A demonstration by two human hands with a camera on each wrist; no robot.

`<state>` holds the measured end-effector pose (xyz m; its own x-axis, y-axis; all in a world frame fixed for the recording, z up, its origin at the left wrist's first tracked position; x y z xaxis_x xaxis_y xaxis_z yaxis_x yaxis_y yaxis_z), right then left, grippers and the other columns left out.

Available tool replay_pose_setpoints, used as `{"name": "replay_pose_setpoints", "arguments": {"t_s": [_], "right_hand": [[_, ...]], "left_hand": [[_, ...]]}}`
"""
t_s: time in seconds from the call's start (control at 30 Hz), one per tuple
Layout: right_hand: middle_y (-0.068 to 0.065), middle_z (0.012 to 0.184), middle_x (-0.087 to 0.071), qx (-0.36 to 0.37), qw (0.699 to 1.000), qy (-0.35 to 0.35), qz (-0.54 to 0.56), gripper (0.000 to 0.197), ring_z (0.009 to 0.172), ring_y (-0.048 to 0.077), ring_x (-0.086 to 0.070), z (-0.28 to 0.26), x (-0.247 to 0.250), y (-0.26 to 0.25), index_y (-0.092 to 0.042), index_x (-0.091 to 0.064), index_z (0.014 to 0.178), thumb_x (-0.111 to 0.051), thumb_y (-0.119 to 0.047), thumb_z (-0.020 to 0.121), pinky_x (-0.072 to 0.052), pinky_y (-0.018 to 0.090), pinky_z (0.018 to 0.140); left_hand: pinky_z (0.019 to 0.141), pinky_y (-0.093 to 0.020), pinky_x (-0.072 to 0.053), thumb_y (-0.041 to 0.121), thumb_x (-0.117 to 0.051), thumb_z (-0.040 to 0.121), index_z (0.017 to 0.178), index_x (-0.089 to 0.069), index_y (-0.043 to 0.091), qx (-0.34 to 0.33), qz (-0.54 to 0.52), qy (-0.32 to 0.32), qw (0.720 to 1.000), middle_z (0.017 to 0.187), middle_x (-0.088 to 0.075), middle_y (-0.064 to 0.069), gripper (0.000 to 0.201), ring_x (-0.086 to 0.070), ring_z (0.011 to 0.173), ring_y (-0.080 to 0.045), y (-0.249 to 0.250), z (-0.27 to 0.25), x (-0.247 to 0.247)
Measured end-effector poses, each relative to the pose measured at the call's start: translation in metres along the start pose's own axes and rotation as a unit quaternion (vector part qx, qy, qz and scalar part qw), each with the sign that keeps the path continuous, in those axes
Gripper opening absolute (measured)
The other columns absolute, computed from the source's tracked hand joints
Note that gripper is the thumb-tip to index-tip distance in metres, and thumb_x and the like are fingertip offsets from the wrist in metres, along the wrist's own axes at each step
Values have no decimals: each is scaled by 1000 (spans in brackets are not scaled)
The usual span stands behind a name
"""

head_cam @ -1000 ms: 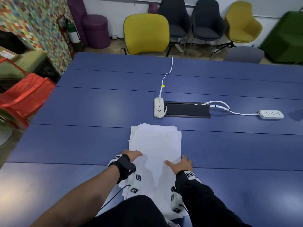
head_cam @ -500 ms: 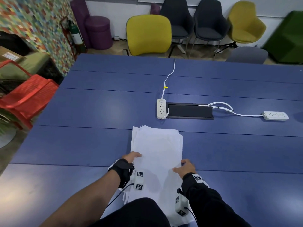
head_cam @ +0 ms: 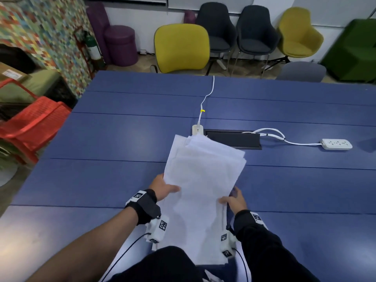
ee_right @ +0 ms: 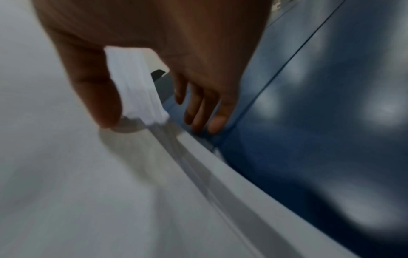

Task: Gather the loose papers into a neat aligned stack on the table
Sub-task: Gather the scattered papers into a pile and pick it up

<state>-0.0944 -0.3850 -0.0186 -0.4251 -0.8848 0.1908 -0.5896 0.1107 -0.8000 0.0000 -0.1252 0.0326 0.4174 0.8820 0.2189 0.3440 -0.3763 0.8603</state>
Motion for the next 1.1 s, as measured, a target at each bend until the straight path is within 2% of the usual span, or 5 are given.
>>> {"name": "replay_pose_setpoints", "arguments": {"t_s": [0.2, 0.37, 0.63, 0.77, 1.1], "right_hand": [[3, 58, -55, 151, 978, 65, 128, 16, 54, 20, -52, -37, -14, -107, -7, -54, 62, -65, 3, 55, -44, 19, 43], [-19, 45, -60, 308, 924, 81, 211, 16, 43, -6, -52, -64, -11, -149, -12, -57, 62, -61, 1, 53, -44, 14, 47], [10, 90, -67, 234, 956, 93, 151, 39, 77, 19, -63, -50, -22, -104, -4, -67, 91, -62, -5, 53, -53, 27, 66], [9, 84, -68, 238, 961, 92, 108, 25, 82, 23, -63, -47, -23, -111, -20, -68, 74, -62, -6, 54, -53, 41, 78], [-7, 87, -62, 243, 956, 106, 125, 54, 80, 20, -62, -52, -17, -112, -14, -51, 113, -66, 5, 65, -52, 34, 81]], "left_hand": [[52, -13, -48, 4, -72, 54, 67, -62, 17, -134, -88, 84, 983, 49, -64, 17, 21, -57, 49, 3, 85, -11, 24], [69, -16, -53, 1, -71, 49, 70, -74, 32, -262, -137, 88, 951, 67, -71, 22, 38, -63, 66, 6, 132, -25, 48], [89, -30, -49, 15, -77, 52, 94, -68, 19, -112, -6, 98, 989, 95, -69, -1, 43, -65, 98, -19, 74, 7, 28], [92, -35, -51, 18, -73, 49, 101, -70, 11, -109, -25, 124, 986, 102, -70, -7, 52, -65, 100, -24, 74, 15, 25], [87, -32, -52, 5, -73, 55, 118, -49, 16, -139, -109, 89, 980, 101, -65, 2, 69, -64, 93, -17, 66, 3, 24]]}}
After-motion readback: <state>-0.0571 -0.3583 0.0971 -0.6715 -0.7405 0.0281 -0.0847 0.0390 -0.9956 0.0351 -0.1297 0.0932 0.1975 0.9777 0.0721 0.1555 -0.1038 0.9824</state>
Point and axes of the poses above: each hand's wrist, its own z-axis towards the middle knuckle, its own x-axis out of the back of the hand, y = z × x, the point moved 2 cm from there along z, towards the middle knuckle
